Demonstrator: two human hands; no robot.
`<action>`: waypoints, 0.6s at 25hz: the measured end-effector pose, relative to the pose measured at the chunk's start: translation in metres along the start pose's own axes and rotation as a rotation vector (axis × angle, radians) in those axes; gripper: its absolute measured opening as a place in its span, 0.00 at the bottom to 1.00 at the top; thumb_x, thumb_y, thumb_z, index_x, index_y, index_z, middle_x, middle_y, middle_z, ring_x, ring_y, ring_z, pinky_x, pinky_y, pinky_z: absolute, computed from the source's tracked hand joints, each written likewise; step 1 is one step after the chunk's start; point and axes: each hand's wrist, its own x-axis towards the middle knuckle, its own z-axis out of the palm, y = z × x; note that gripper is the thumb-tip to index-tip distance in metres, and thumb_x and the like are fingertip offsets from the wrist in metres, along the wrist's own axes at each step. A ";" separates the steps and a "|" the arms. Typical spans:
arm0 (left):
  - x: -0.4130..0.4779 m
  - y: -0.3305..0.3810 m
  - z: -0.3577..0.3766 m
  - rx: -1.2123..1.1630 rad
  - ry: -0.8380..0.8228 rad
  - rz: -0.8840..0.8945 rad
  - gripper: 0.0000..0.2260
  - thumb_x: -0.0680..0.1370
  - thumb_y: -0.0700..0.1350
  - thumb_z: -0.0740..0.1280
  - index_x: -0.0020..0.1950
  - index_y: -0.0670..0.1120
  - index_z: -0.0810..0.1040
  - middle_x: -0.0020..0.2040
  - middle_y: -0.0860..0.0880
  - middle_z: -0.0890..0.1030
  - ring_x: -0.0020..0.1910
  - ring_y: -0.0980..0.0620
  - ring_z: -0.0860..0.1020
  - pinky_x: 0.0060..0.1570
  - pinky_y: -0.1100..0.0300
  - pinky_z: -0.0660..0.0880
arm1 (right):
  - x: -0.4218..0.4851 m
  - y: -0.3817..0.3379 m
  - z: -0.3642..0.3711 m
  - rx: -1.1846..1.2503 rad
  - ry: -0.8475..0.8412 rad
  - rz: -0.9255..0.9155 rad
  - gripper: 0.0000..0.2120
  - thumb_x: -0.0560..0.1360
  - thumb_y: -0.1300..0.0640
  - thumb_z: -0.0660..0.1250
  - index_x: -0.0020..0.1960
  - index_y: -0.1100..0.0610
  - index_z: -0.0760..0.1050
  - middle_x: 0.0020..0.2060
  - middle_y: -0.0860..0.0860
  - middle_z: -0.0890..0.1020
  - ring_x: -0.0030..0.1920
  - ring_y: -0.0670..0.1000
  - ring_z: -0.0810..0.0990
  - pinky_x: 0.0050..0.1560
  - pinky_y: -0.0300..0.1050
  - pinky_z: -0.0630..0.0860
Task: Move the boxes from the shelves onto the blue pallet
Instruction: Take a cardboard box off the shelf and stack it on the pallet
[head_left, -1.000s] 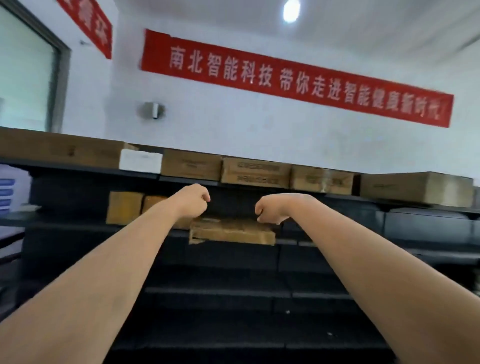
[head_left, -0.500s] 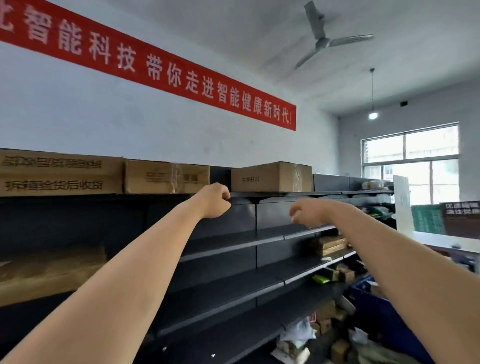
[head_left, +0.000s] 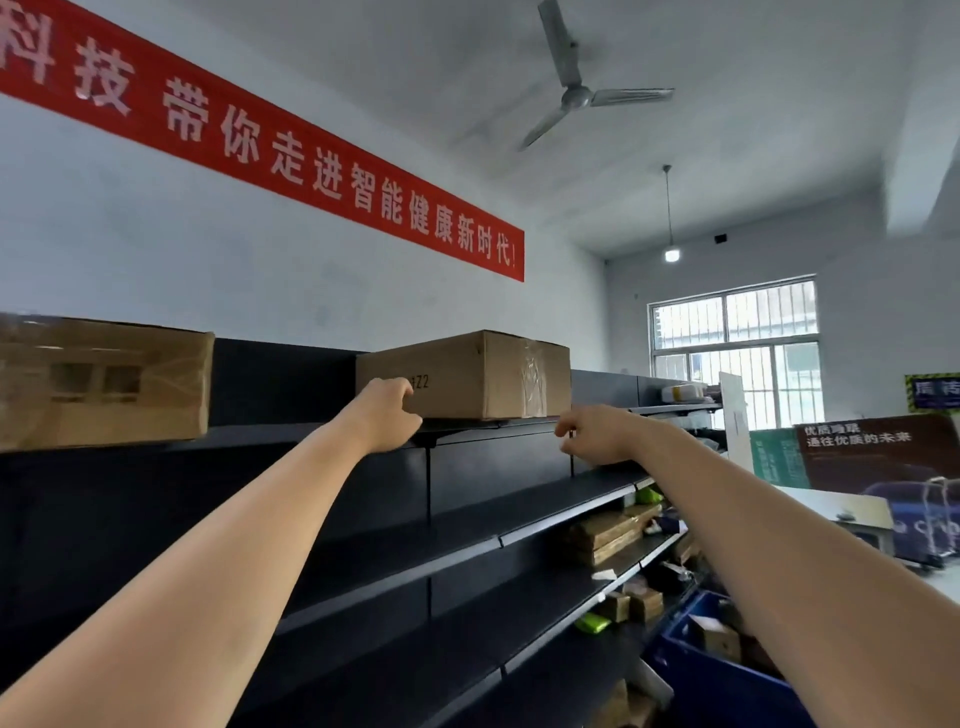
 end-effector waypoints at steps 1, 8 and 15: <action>0.020 0.001 0.022 -0.003 -0.005 -0.007 0.24 0.78 0.46 0.63 0.73 0.43 0.64 0.73 0.41 0.64 0.66 0.44 0.70 0.60 0.56 0.68 | 0.024 0.020 0.009 0.020 0.006 0.018 0.19 0.80 0.56 0.59 0.71 0.58 0.68 0.69 0.54 0.72 0.68 0.53 0.70 0.66 0.45 0.65; 0.176 -0.012 0.178 -0.098 0.139 -0.217 0.34 0.76 0.54 0.66 0.76 0.44 0.56 0.74 0.40 0.59 0.70 0.41 0.66 0.66 0.50 0.66 | 0.238 0.187 0.092 0.187 0.076 -0.012 0.21 0.79 0.53 0.62 0.69 0.59 0.70 0.67 0.55 0.74 0.67 0.55 0.71 0.66 0.47 0.66; 0.343 -0.006 0.221 -0.556 0.478 -0.288 0.51 0.65 0.62 0.74 0.77 0.52 0.46 0.74 0.44 0.59 0.70 0.42 0.65 0.68 0.42 0.65 | 0.446 0.278 0.100 0.804 0.169 0.082 0.35 0.75 0.44 0.65 0.74 0.62 0.59 0.71 0.57 0.69 0.69 0.58 0.68 0.65 0.49 0.66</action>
